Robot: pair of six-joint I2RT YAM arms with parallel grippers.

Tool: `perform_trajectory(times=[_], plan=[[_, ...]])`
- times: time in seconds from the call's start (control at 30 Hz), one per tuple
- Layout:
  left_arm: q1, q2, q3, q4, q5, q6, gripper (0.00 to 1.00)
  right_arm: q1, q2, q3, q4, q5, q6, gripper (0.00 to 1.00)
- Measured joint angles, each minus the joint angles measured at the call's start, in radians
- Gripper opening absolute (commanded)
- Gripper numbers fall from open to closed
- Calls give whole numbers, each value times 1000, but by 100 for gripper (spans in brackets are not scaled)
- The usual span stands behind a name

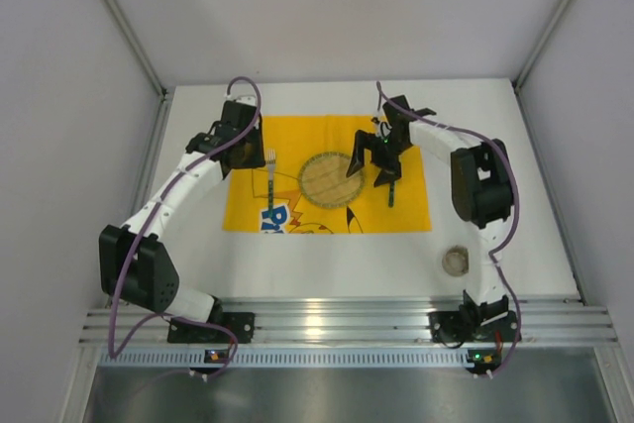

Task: Set the dinner table for one person

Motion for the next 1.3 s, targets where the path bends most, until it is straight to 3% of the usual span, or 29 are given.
perform_trajectory(times=[0.1, 0.23, 0.33, 0.43, 0.53, 0.7, 0.87, 1.13, 1.3], plan=[[0, 1, 7, 1, 5, 3, 36, -10, -55, -23, -27, 63, -34, 100], [0, 0, 7, 2, 8, 3, 36, -68, -269, -182, -47, 166, -57, 100], [0, -8, -14, 17, 16, 3, 35, -211, -477, -343, -64, 229, -50, 100], [0, -14, -45, 18, 34, 3, 34, -473, -615, -463, -65, 315, -32, 100], [0, -14, -60, 21, 51, 2, 34, -589, -706, -560, -89, 389, 12, 100], [0, 1, -60, 43, 80, 2, 33, -644, -773, -728, -143, 337, 84, 100], [0, 29, -60, 60, 98, 2, 32, -660, -808, -744, -240, 381, 80, 98], [0, 55, -60, 73, 121, -2, 31, -644, -896, -808, -288, 409, 81, 67], [0, 61, -60, 76, 123, -2, 31, -616, -934, -842, -327, 412, 82, 64]])
